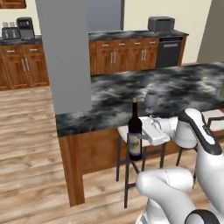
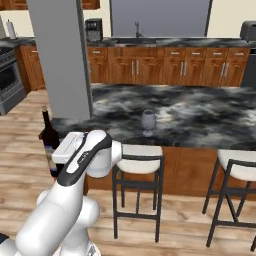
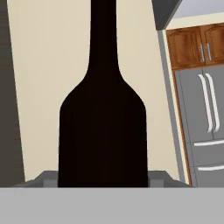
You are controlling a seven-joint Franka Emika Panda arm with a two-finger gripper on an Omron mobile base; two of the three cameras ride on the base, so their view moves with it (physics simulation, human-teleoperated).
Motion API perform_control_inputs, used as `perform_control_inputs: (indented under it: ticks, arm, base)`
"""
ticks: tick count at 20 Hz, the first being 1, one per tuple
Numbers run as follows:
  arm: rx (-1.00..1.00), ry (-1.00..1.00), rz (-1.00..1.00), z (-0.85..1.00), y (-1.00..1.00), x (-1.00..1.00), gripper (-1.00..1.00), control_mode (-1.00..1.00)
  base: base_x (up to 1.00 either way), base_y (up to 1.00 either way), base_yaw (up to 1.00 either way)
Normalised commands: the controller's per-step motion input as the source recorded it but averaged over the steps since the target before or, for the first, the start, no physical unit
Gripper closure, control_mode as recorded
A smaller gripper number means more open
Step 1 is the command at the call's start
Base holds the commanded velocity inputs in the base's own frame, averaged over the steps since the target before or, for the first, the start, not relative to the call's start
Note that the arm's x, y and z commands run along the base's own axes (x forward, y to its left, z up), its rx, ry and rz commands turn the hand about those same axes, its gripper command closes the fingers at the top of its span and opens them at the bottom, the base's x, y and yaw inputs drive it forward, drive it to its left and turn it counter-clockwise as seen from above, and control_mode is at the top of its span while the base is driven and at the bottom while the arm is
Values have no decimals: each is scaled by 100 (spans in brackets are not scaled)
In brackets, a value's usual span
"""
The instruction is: There is a wine glass and glass cup on the dining counter. Place the wine bottle next to the wine glass and the juice bottle next to the glass cup.
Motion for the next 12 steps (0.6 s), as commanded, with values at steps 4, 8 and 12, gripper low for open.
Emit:
perform_control_inputs:
  ticks: [4,8,12]
  arm:
    - [0,0,0,0,0,0,100,100]
    - [0,0,0,0,0,0,100,100]
    - [0,0,0,0,0,0,100,100]
  base:
    - [33,-57,9]
    - [41,-57,6]
    - [70,-42,4]
